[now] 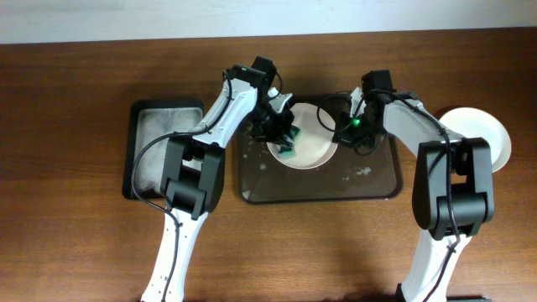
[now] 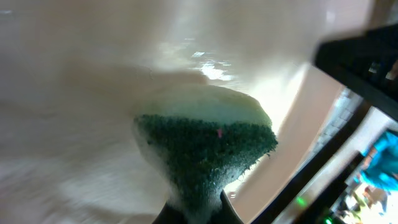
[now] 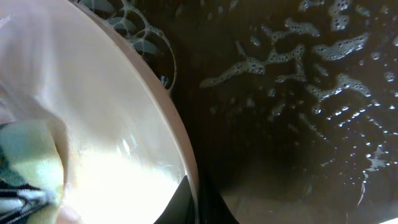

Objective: Clean dirty plates on tray and stack at the side
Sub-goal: 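Withdraw the sponge with left gripper back over the soapy tray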

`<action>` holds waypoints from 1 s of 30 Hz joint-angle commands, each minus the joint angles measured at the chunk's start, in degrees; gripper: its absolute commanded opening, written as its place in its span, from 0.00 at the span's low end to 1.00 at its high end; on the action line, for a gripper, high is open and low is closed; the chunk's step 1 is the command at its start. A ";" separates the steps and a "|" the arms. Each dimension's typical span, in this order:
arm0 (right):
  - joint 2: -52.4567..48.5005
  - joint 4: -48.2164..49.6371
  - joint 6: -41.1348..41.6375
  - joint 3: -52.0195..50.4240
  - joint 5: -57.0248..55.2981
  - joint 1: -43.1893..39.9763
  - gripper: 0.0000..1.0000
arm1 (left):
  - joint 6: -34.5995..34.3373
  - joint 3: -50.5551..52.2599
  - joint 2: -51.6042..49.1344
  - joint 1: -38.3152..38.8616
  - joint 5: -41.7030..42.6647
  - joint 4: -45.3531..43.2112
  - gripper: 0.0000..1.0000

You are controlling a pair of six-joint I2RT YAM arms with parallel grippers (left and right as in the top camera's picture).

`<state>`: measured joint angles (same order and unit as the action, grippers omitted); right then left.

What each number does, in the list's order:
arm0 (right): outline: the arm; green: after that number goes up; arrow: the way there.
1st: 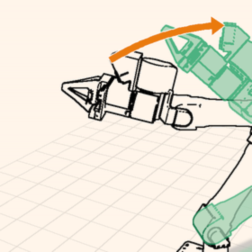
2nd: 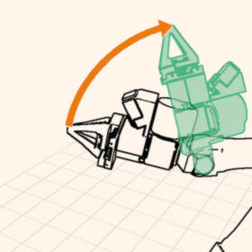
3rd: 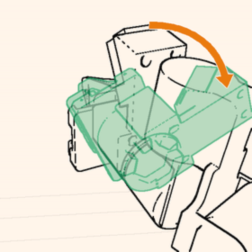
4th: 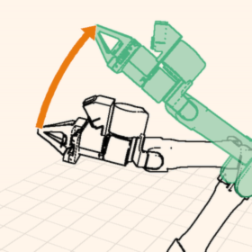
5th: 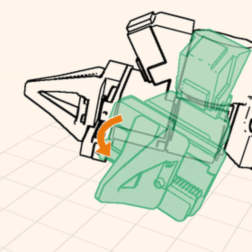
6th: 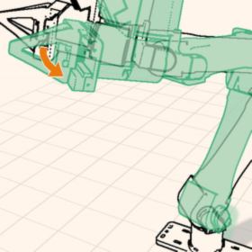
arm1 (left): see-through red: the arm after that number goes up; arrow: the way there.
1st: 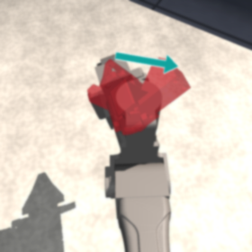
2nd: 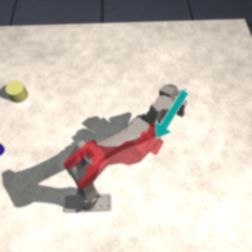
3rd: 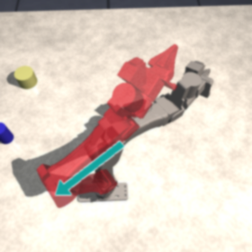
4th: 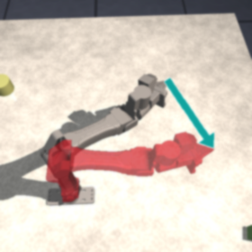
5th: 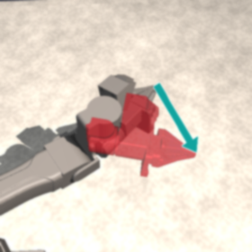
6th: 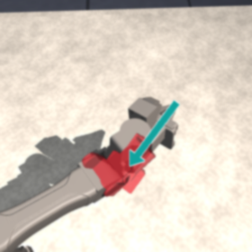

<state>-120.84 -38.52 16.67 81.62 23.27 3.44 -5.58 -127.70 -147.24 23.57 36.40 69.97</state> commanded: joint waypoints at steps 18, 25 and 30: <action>-0.52 -0.22 0.11 -0.50 -2.56 -0.09 0.04 | 2.19 -43.52 3.96 -5.97 -21.88 26.75 0.01; -0.52 -0.22 -0.11 -0.63 -2.91 -0.11 0.04 | 1.46 -39.56 15.96 -6.71 -26.86 26.75 0.01; -0.39 -0.31 -0.13 -0.59 -2.01 -0.11 0.04 | -3.76 -23.10 27.02 -6.73 -34.75 26.75 0.01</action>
<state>-120.84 -38.54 16.60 81.62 23.03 3.44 -5.54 -160.27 -125.93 16.86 8.58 96.53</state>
